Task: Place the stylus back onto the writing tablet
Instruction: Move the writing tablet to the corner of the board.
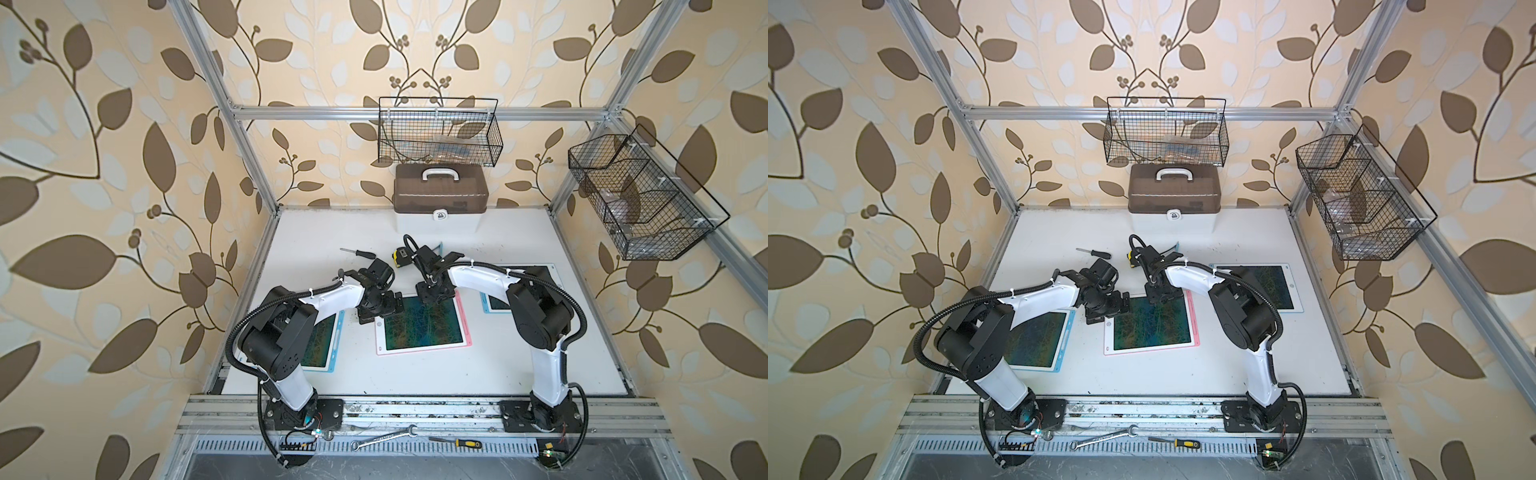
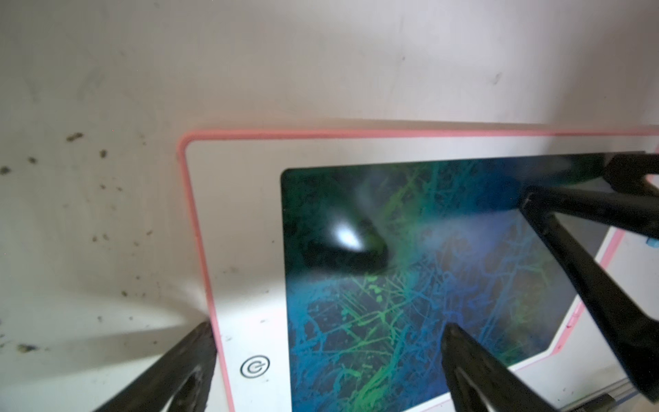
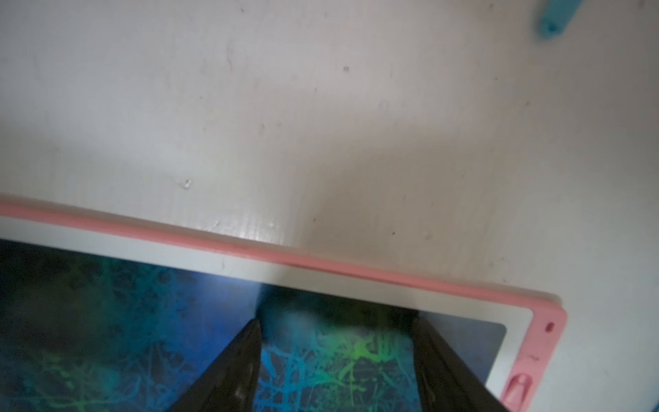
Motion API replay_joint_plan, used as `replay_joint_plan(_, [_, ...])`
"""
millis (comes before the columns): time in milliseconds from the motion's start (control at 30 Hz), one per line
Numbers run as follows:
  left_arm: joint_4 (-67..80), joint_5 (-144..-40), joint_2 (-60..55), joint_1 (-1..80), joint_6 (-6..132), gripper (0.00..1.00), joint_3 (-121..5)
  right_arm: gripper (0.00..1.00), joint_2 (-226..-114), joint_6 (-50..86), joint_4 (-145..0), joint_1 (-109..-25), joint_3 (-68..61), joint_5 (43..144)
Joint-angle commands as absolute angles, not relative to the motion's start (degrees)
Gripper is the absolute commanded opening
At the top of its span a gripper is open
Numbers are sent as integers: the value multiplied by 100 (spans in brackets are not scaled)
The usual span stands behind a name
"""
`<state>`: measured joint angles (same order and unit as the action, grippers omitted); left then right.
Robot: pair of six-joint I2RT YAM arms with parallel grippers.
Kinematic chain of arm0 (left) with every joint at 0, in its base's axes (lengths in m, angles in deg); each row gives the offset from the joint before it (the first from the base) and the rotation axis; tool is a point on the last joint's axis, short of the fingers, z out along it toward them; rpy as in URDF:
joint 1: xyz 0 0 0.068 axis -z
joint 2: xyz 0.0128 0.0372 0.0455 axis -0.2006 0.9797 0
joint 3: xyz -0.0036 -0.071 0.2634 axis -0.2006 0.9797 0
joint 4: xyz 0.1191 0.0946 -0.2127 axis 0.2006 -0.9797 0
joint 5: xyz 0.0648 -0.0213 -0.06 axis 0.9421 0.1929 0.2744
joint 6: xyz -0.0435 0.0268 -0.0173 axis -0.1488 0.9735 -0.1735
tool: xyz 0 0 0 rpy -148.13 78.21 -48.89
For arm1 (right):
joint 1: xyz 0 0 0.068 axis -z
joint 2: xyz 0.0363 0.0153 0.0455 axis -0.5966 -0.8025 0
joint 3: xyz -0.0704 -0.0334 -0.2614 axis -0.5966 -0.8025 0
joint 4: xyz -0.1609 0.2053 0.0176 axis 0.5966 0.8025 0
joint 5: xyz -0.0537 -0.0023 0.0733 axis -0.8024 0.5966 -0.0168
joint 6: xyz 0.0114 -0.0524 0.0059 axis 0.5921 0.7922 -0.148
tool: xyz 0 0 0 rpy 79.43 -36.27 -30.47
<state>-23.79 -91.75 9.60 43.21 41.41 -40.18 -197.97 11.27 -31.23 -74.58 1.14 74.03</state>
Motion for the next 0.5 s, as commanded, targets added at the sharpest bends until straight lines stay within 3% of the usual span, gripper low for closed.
replay_joint_plan(0, [-2865,-9653,1249,4449,4168,99,-3624,66,-19669,1015,-3020,-7522,-223,7411])
replay_joint_plan(233, [-2793,-9667,1274,4591,4127,99,-3585,65,-19423,967,-3070,-7530,-431,7367])
replay_joint_plan(467, [-2768,-9595,1262,4597,4057,99,-3493,66,-19585,1045,-2866,-7480,389,7376])
